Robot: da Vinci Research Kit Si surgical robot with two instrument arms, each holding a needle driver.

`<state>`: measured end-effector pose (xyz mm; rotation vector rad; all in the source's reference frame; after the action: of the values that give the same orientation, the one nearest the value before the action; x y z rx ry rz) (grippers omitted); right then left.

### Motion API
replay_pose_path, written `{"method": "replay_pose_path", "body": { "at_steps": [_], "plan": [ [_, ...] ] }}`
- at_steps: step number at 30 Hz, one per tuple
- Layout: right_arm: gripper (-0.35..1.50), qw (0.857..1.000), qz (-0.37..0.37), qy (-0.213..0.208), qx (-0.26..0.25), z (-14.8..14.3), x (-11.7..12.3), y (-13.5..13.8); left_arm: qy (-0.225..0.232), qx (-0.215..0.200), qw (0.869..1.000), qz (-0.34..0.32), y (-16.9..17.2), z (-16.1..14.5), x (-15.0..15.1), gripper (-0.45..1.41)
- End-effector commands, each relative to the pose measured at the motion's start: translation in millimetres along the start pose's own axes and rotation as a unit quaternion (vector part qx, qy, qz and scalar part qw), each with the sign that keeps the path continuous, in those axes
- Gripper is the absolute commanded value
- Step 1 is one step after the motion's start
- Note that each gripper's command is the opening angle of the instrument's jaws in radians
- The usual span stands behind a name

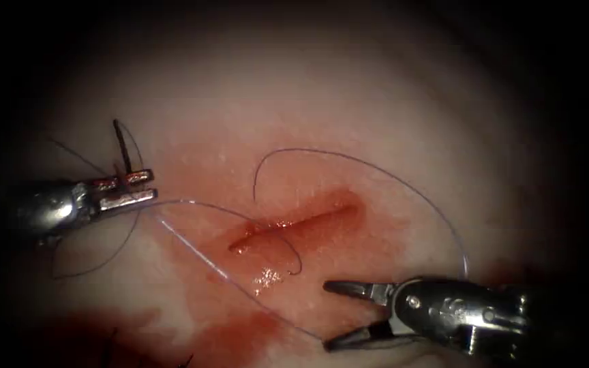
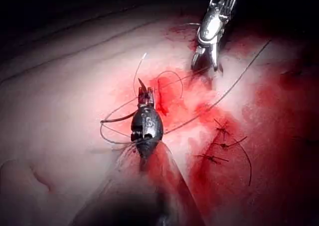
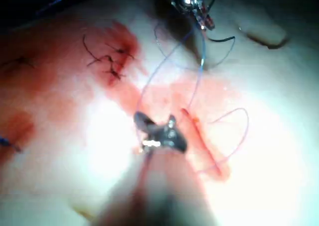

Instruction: Wound Closure

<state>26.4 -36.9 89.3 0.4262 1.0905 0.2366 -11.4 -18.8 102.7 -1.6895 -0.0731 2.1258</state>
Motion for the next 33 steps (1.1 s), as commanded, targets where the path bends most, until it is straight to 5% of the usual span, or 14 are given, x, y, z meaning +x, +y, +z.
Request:
{"method": "replay_pose_path", "body": {
  "at_steps": [1,16,33],
  "plan": [
    [1.01,1.000,-0.001,-0.001,-0.003,1.7,-0.3,0.8,0.000,0.000,1.000,0.000,0.1,0.6,-0.5,-0.45],
    [0.74,0.997,0.067,-0.038,-0.020,6.4,-6.0,3.7,0.000,0.000,1.000,0.001,0.3,0.6,-0.7,-0.45],
    [0.56,0.997,0.074,-0.033,0.008,2.2,-5.7,1.9,-0.001,-0.001,1.000,0.001,0.2,0.6,-0.8,-0.45]
  ]
}}
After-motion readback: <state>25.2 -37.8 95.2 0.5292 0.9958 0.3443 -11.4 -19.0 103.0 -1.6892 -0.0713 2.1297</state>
